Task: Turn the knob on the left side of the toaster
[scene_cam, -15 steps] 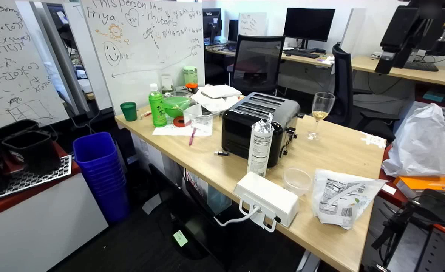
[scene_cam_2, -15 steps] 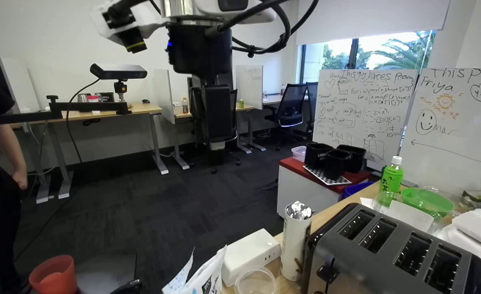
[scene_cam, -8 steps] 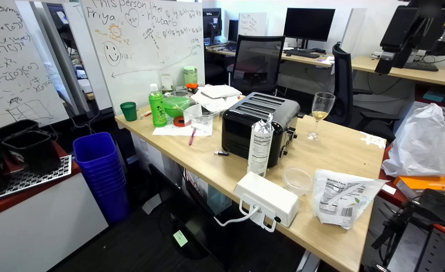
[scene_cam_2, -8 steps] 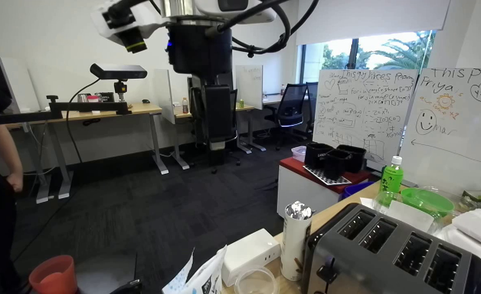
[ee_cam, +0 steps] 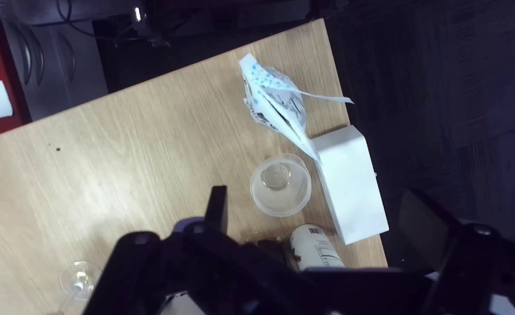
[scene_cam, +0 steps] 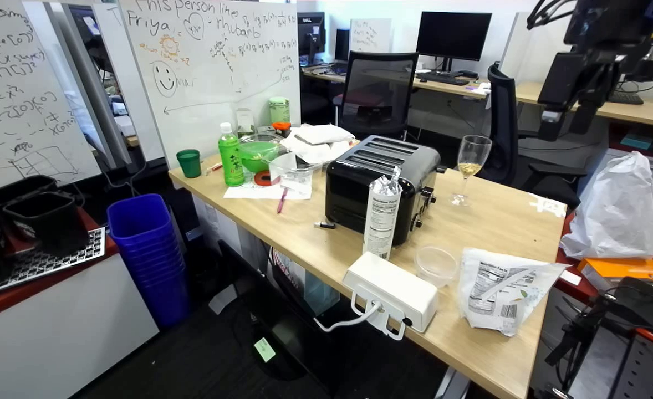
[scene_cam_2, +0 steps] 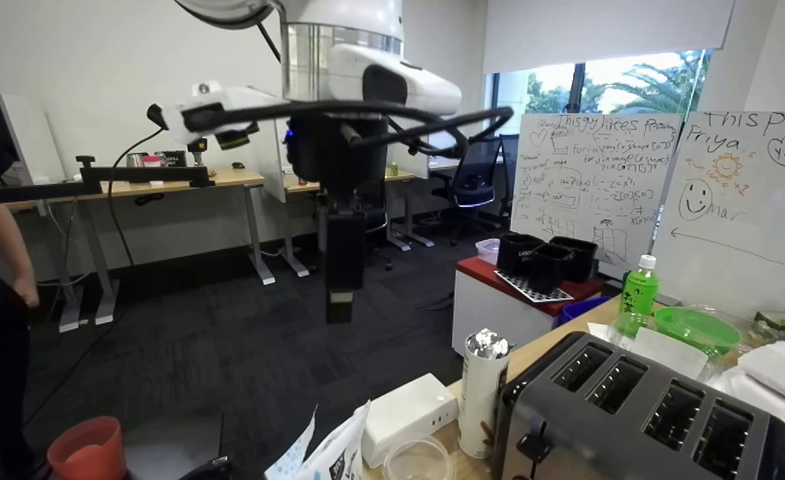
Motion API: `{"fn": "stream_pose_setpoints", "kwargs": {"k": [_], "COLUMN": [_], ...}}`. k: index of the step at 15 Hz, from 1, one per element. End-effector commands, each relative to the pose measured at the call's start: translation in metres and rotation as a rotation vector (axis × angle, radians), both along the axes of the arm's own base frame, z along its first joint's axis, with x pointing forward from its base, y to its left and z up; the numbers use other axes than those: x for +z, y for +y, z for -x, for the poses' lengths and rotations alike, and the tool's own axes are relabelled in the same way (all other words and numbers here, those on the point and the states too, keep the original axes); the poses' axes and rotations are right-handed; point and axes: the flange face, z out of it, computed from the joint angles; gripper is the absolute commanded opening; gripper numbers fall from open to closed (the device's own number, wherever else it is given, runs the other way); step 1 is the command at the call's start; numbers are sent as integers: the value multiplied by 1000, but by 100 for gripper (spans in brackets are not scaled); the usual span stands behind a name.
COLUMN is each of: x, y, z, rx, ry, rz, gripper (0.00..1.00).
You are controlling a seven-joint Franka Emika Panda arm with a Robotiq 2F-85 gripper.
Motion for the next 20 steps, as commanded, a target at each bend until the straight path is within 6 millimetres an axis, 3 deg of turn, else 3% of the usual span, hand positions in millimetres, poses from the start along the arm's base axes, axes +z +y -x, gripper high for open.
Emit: {"fn": "stream_pose_setpoints", "kwargs": {"k": [1,5,6,8,13,20], "x": [-22,-51,-44,-51,-44,-87], "y": [-13,-38,-32,-35,-31,-42], "z": [-17,-38,-27,-29,-29,-47], "rx": [-146,-346,-269,-278,-268,-548], "ry": [8,64,42,55,40,121], "rz": [-88,-207,-172,-176,-174,-473], "gripper": [100,100,100,100,100,100]}}
